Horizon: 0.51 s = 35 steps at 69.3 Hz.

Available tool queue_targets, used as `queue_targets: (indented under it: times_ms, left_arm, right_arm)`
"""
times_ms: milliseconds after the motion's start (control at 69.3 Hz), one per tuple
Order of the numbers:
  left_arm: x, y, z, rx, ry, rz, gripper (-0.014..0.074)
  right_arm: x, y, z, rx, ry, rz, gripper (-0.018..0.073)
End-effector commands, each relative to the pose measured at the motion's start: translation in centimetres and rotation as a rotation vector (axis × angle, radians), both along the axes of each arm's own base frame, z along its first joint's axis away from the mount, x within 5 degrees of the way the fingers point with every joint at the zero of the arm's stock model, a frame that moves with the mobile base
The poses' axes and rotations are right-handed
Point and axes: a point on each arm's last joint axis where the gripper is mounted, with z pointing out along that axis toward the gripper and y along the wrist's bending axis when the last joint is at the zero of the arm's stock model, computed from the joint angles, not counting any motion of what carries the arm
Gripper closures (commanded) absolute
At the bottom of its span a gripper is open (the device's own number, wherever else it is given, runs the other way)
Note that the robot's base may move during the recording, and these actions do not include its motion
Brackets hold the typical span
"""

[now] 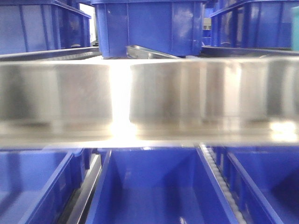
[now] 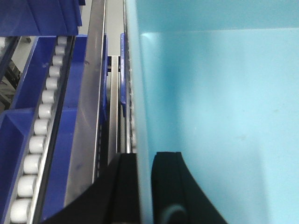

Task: Move two blue bins to right shelf middle
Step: 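Back the base away from the shelf holding both bins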

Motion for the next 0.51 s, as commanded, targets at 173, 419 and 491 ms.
queue_targets:
  times_ms: [173, 419, 491]
  left_arm:
    - [-0.63, 0.39, 1.03, 0.001, -0.063, -0.010, 0.0707]
    - [-0.62, 0.42, 1.04, 0.004, -0.064, -0.008, 0.0707]
    - [-0.62, 0.43, 1.04, 0.005, -0.065, -0.007, 0.0707]
  right_arm:
    - [-0.12, -0.65, 0.90, -0.007, -0.074, -0.013, 0.0721]
    - [-0.12, -0.65, 0.90, -0.007, -0.074, -0.013, 0.0721]
    - [-0.12, -0.65, 0.90, -0.007, -0.074, -0.013, 0.0721]
